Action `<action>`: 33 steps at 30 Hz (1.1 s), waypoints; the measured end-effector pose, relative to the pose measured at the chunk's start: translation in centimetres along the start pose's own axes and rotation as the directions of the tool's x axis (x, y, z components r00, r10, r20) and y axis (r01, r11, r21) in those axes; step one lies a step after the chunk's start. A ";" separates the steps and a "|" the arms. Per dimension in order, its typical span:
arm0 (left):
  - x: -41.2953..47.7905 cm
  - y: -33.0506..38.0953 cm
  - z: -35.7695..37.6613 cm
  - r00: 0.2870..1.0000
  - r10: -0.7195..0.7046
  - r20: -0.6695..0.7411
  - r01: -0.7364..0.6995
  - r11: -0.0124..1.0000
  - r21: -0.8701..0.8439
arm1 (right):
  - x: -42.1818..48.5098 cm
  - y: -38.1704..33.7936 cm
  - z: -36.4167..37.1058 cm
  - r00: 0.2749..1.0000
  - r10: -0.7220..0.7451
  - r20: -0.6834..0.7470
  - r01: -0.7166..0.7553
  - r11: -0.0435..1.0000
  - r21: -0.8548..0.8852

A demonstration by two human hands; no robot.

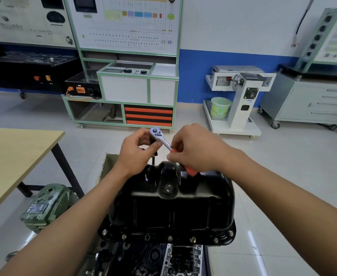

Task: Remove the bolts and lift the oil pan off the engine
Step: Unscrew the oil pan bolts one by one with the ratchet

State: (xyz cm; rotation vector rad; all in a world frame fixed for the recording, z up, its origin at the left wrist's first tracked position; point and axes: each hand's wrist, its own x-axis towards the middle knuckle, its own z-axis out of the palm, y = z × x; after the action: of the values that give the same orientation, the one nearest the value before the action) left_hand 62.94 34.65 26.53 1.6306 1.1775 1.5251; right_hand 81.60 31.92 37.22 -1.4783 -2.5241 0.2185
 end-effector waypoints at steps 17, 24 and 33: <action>0.0 0.3 0.0 0.995 -0.052 0.090 0.056 0.997 -0.044 | 5.5 3.3 2.3 0.992 -0.104 -0.070 0.098 0.992 -0.084; 0.3 0.1 0.0 0.997 -0.062 0.039 0.064 0.997 -0.050 | 3.0 3.5 0.9 0.990 -0.063 -0.129 0.035 0.977 -0.210; 0.0 0.3 0.3 0.999 -0.047 0.014 0.048 0.996 -0.070 | -0.4 -0.6 0.2 1.000 -0.024 0.010 0.024 1.000 -0.009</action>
State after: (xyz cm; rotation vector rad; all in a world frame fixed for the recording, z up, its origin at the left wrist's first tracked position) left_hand 63.31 34.59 26.80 1.5533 1.1352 1.5074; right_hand 81.24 31.32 37.16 -1.4524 -2.5529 0.2121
